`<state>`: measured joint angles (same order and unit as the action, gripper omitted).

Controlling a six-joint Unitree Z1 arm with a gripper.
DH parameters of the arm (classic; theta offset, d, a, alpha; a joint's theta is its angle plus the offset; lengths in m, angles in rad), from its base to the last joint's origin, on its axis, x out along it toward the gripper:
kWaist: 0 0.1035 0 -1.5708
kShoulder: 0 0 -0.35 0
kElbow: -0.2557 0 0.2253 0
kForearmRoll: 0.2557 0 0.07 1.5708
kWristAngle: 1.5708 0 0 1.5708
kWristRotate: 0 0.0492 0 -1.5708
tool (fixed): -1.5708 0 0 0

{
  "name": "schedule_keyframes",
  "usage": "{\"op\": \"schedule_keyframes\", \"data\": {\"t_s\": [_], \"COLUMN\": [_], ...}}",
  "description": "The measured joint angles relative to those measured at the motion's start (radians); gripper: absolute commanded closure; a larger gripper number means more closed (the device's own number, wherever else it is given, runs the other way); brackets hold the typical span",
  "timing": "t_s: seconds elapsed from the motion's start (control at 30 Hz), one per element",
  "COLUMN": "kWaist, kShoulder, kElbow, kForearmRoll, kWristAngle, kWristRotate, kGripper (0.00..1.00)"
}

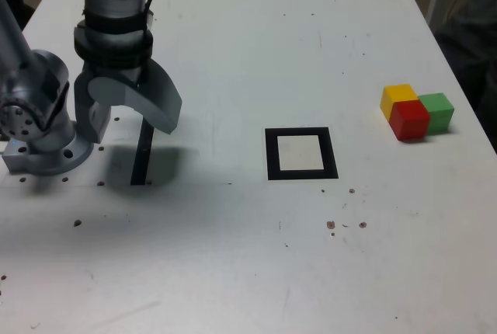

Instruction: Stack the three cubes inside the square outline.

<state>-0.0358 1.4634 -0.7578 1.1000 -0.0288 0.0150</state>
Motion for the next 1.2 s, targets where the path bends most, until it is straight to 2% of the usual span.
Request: {"op": "schedule_keyframes", "data": {"t_s": [0.33, 0.47, 0.63, 0.83, 1.2], "kWaist": [0.018, 0.018, 0.005, -0.041, -0.065], "kShoulder": [-0.025, -0.022, 0.026, 0.063, 0.16], "kElbow": [0.02, 0.015, -0.093, -0.206, -0.455], "kForearmRoll": [0.001, 0.001, 0.001, 0.012, 0.09], "kWristAngle": [0.003, 0.019, 0.046, 0.06, 0.081], "kWristRotate": [0.001, 0.001, 0.005, 0.013, 0.022], "kGripper": [0.02, 0.02, 0.02, 0.03, 0.03]}}
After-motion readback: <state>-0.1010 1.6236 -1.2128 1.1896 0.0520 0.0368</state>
